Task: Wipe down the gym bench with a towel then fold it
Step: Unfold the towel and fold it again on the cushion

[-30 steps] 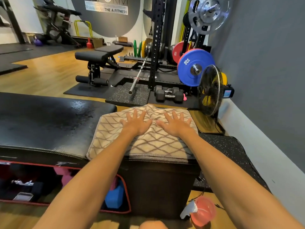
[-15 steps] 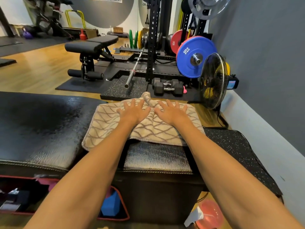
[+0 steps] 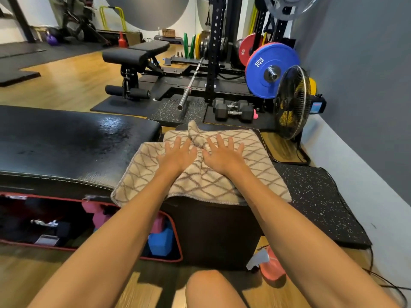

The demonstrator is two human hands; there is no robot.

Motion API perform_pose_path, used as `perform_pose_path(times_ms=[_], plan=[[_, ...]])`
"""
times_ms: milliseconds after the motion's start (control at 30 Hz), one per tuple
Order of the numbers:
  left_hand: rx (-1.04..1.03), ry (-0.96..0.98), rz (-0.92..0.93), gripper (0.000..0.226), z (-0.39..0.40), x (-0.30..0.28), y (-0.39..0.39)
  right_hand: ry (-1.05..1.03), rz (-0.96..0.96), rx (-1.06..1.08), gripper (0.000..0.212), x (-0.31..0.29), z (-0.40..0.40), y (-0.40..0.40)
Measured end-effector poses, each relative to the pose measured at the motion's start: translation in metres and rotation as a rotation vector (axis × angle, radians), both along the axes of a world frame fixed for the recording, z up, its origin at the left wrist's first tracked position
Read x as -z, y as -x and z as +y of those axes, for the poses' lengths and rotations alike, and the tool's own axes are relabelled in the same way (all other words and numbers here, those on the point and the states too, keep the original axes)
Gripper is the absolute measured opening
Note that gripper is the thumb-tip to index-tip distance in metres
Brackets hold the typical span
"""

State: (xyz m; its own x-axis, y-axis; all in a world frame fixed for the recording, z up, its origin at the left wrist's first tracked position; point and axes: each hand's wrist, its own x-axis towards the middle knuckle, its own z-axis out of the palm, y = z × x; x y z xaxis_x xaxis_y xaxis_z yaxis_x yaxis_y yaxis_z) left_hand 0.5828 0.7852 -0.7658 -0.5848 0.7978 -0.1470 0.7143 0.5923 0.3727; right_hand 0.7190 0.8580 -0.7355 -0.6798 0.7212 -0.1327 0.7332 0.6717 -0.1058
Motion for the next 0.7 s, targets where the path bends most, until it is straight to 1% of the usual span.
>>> perform_pose_path(times_ms=[100, 167, 233, 367, 467, 700], plan=[[-0.026, -0.016, -0.019, 0.080, -0.007, -0.004, -0.007, 0.004, 0.009, -0.007, 0.064, -0.001, -0.006, -0.001], [-0.033, -0.014, -0.039, 0.067, -0.013, -0.011, -0.017, 0.002, 0.013, -0.008, 0.063, -0.002, -0.009, -0.005], [-0.032, -0.017, -0.010, 0.058, -0.013, -0.015, -0.030, -0.003, 0.018, -0.002, 0.062, -0.001, -0.011, -0.012], [0.000, 0.025, 0.143, 0.055, 0.002, -0.020, -0.058, -0.003, 0.028, 0.054, 0.059, 0.000, -0.009, -0.037], [0.027, 0.051, 0.216, 0.056, 0.014, -0.021, -0.075, -0.003, 0.045, 0.099, 0.058, 0.001, -0.002, -0.051], [0.107, 0.057, 0.250, 0.055, 0.037, -0.026, -0.089, -0.010, 0.076, 0.186, 0.058, 0.004, 0.013, -0.067]])
